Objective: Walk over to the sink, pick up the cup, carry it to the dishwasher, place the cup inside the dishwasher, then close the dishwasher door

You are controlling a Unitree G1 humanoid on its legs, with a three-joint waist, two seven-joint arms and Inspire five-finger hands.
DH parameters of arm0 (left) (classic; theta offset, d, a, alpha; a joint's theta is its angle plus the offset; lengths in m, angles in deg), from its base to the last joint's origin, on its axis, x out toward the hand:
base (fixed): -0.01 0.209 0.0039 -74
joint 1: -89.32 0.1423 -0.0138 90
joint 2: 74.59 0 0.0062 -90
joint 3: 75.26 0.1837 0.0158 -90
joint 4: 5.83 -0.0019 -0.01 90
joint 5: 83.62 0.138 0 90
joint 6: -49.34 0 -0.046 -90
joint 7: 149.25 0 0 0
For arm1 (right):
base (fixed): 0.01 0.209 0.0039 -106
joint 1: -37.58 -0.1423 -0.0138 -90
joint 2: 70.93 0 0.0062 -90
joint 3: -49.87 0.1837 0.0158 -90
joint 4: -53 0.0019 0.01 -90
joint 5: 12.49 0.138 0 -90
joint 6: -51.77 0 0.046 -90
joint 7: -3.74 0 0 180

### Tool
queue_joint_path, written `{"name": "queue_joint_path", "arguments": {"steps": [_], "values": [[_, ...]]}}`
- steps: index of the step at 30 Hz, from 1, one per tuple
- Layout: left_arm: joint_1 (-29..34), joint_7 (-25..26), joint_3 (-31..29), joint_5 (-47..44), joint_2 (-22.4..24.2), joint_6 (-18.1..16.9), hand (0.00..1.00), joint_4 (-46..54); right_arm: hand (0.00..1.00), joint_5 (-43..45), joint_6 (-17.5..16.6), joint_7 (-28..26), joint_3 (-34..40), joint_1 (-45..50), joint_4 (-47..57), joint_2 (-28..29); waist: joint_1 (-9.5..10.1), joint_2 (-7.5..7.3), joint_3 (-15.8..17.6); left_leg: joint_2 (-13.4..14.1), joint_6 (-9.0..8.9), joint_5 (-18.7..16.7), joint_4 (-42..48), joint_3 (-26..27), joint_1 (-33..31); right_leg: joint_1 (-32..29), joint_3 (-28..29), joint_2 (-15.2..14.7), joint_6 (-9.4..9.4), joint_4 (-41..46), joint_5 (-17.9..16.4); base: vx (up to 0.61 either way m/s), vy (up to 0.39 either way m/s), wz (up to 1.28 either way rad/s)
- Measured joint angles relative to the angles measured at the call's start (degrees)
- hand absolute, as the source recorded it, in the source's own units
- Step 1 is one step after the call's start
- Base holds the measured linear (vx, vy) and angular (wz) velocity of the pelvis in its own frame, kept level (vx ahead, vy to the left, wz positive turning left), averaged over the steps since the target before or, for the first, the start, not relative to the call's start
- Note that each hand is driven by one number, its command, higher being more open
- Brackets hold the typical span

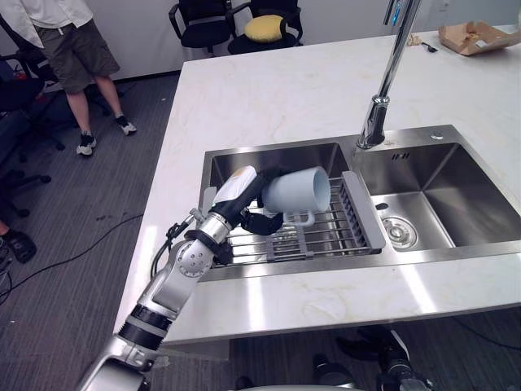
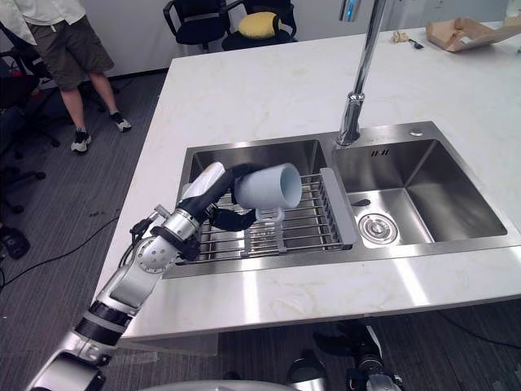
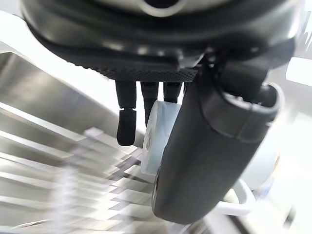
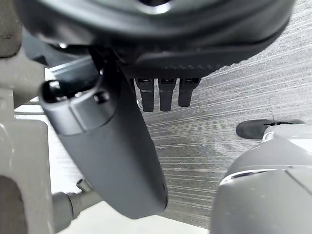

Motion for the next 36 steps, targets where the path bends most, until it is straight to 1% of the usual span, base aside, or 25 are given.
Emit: {"name": "queue_joint_path", "arguments": {"steps": [1, 4, 6, 8, 12, 14, 17, 20, 23, 24, 25, 26, 27, 28, 29, 30, 31, 32, 33, 34, 35, 36], "values": [[1.8, 1.2, -0.8, -5.4, 1.8, -0.1, 0.30, 1.7, 0.90, 0.3, 0.0, 0.3, 0.0, -0.1, 0.0, 0.0, 0.28, -0.01, 0.0, 0.0, 0.00, 0.0, 0.0, 0.0, 0.0, 0.0, 0.0, 0.0, 0.00, 0.0, 0.0, 0.00, 0.000, 0.00], [5.4, 3.1, -1.9, -13.8, 5.0, -0.4, 0.30, 4.5, 0.90, 0.4, 0.0, 0.9, 0.1, 0.0, 0.0, 0.1, 1.38, -0.07, 0.0, 0.0, 0.00, 0.0, -0.1, 0.0, 0.1, 0.1, 0.0, 0.0, 0.01, 0.0, 0.0, 0.00, 0.000, 0.00], [7.1, 3.6, -2.3, -16.6, 5.7, -0.4, 0.30, 5.6, 0.90, 0.5, 0.0, 1.1, 0.1, -0.1, 0.0, 0.4, 1.74, -0.12, -0.1, 0.0, 0.00, 0.0, -0.1, 0.0, 0.1, 0.1, 0.0, 0.0, 0.01, 0.0, 0.0, 0.00, 0.000, 0.00], [10.2, 3.9, -3.1, -19.8, 7.0, -0.5, 0.30, 7.6, 0.90, 0.7, 0.0, 1.3, 0.0, -0.4, 0.4, 1.0, 1.93, -0.24, -0.2, -0.1, 0.00, 0.0, -0.2, 0.0, 0.1, 0.1, 0.0, 0.0, 0.02, 0.0, 0.0, 0.00, 0.000, 0.00], [14.8, 4.3, -3.2, -23.6, 9.5, -0.9, 0.30, 10.5, 0.90, 0.8, 0.0, 1.8, 0.0, -0.5, 0.8, 1.8, 2.91, -0.71, -0.5, -0.1, 0.01, 0.0, -0.6, 0.7, 0.5, -0.1, 0.6, 0.1, 0.05, 0.0, 0.0, 0.00, 0.014, -0.09], [18.0, 4.5, -3.3, -24.6, 10.7, -1.1, 0.30, 13.2, 0.90, 0.9, 0.0, 2.1, -0.1, -0.8, 0.8, 1.9, 3.62, -1.03, -0.7, -0.1, -0.03, -0.2, -0.7, 2.2, 0.7, -1.1, 2.2, 0.2, 0.19, 0.2, 0.1, -0.01, 0.023, -0.31], [20.2, 4.6, -3.3, -25.2, 11.2, -1.5, 0.30, 15.1, 0.90, 1.0, 0.0, 2.8, -0.2, -1.6, 1.5, 2.1, 4.16, -1.54, -0.9, -0.2, 0.09, -0.6, -0.5, 4.6, 0.6, -2.7, 4.7, 0.4, 0.42, 0.6, 0.7, -0.01, 0.028, -0.43], [20.3, 4.6, -3.2, -25.7, 11.7, -1.7, 0.30, 15.8, 0.90, 1.2, 0.0, 3.3, -0.3, -2.1, 3.2, 2.3, 4.54, -2.22, -0.5, -0.1, 0.54, -1.7, 1.3, 6.7, -0.5, -4.7, 6.7, 0.3, 0.91, 2.2, 1.2, -0.03, 0.031, -0.40], [19.8, 4.7, -2.8, -25.7, 11.8, -1.8, 0.30, 17.7, 0.90, 3.0, -0.1, 3.8, -0.6, -2.1, 5.8, 3.1, 4.49, -3.97, 0.6, 0.4, 1.54, -4.1, 7.6, 7.2, -4.7, -9.1, 7.0, -0.3, 2.12, 6.8, 1.9, -0.10, 0.019, -0.15], [18.9, 5.2, -2.8, -25.7, 12.5, -1.8, 0.30, 17.7, 0.90, 3.1, -0.1, 4.3, -1.1, -3.1, 6.0, 3.0, 4.84, -4.08, 0.9, 1.9, 2.65, -4.9, 10.2, 6.9, -7.0, -11.0, 5.8, -0.3, 5.20, 8.2, 3.4, -0.19, 0.013, -0.05], [18.5, 5.3, -3.1, -25.6, 12.5, -1.9, 0.30, 17.7, 0.90, 3.1, -0.1, 4.6, -1.4, -3.3, 6.2, 3.3, 4.92, -4.50, 1.5, 2.2, 3.12, -5.1, 11.1, 7.1, -7.2, -11.8, 4.6, -0.9, 4.60, 13.5, 0.5, -0.19, 0.013, 0.05], [18.3, 5.4, -3.2, -25.6, 12.4, -2.0, 0.30, 17.6, 0.90, 3.1, -0.1, 4.9, -1.8, -3.1, 6.5, 3.6, 4.85, -5.10, 2.0, 2.2, 3.43, -5.4, 12.1, 6.7, -7.2, -12.7, 3.8, -1.8, 3.54, 20.9, -3.6, -0.11, -0.021, 0.30], [19.2, 5.8, -3.2, -25.6, 12.4, -2.0, 0.30, 17.3, 0.90, 3.1, -0.1, 5.0, -2.7, -2.0, 6.6, 3.7, 5.07, -5.74, 1.8, 2.1, 3.86, -5.7, 13.3, 5.8, -7.5, -12.5, 2.5, -2.5, 3.98, 31.7, -8.6, -0.14, -0.058, 0.43], [20.2, 5.8, -3.6, -25.6, 12.4, -2.3, 0.30, 17.4, 0.90, 3.1, -0.1, 4.7, -3.0, -1.5, 6.6, 3.9, 5.77, -5.89, 1.5, 2.1, 4.39, -6.0, 14.5, 4.7, -8.5, -10.6, 1.5, -2.3, 5.34, 37.2, -11.6, -0.14, -0.080, 0.41], [20.5, 5.8, -3.9, -25.6, 12.4, -2.3, 0.30, 17.4, 0.90, 3.1, -0.1, 4.7, -3.0, -1.4, 6.6, 4.0, 6.32, -6.12, 1.3, 2.1, 4.41, -6.0, 15.3, 4.4, -9.4, -9.6, 1.4, -2.2, 5.56, 38.2, -12.4, -0.16, -0.107, 0.24], [21.0, 5.9, -4.4, -25.6, 12.4, -2.5, 0.30, 17.5, 0.90, 3.1, -0.1, 4.7, -3.0, -1.6, 6.5, 3.9, 7.26, -6.41, 0.7, 2.0, 4.40, -6.0, 16.9, 4.2, -11.2, -8.2, 1.3, -2.1, 5.54, 37.7, -12.5, -0.17, -0.115, 0.06], [21.4, 6.3, -5.7, -25.6, 12.8, -2.7, 0.30, 17.5, 0.90, 3.1, -0.2, 4.8, -3.0, -3.3, 5.7, 3.5, 8.90, -6.16, 0.6, 2.4, 3.81, -5.2, 19.5, 4.2, -15.5, -6.8, 1.6, -0.9, 4.34, 29.7, -14.8, -0.18, -0.107, -0.04], [21.6, 6.5, -5.9, -25.6, 13.0, -2.6, 0.30, 17.2, 0.90, 3.1, -0.2, 4.9, -3.0, -4.1, 5.1, 3.2, 9.41, -5.46, 0.2, 2.9, 3.78, -4.4, 19.4, 4.0, -17.1, -6.7, 1.6, 0.0, 4.08, 26.2, -15.0, -0.19, -0.081, -0.07], [21.9, 6.8, -6.2, -25.6, 13.5, -2.4, 0.30, 17.2, 0.90, 3.3, -0.3, 5.0, -3.0, -5.4, 4.8, 3.0, 9.76, -4.83, 0.2, 3.6, 3.80, -2.7, 19.0, 3.8, -19.3, -4.8, 1.2, 1.7, 3.17, 18.8, -15.3, -0.25, -0.110, 0.11], [21.9, 6.9, -6.2, -25.6, 13.8, -2.4, 0.30, 16.6, 0.90, 3.4, -0.5, 5.3, -3.0, -6.2, 4.4, 2.9, 9.47, -4.21, 1.1, 4.5, 3.78, -1.5, 19.5, 2.7, -20.8, -2.4, 0.7, 3.4, -2.00, 12.6, -13.7, -0.26, -0.122, 0.22], [22.2, 7.1, -6.2, -25.6, 14.0, -1.9, 0.30, 16.4, 0.90, 3.9, -0.5, 5.7, -3.0, -6.4, 4.1, 2.6, 9.35, -3.42, 1.6, 5.4, 3.59, -1.1, 19.8, 1.9, -21.1, -1.6, 0.2, 4.7, -2.13, 11.2, -12.4, -0.23, -0.116, 0.23], [23.2, 7.1, -6.1, -25.6, 14.2, -1.7, 0.30, 16.4, 0.90, 4.9, -0.5, 5.9, -3.0, -6.3, 4.0, 2.7, 9.47, -3.21, 1.8, 6.3, 3.24, -0.5, 20.0, 1.4, -21.0, -0.9, 0.1, 5.7, -2.70, 10.3, -11.5, -0.15, -0.064, 0.12]]}}
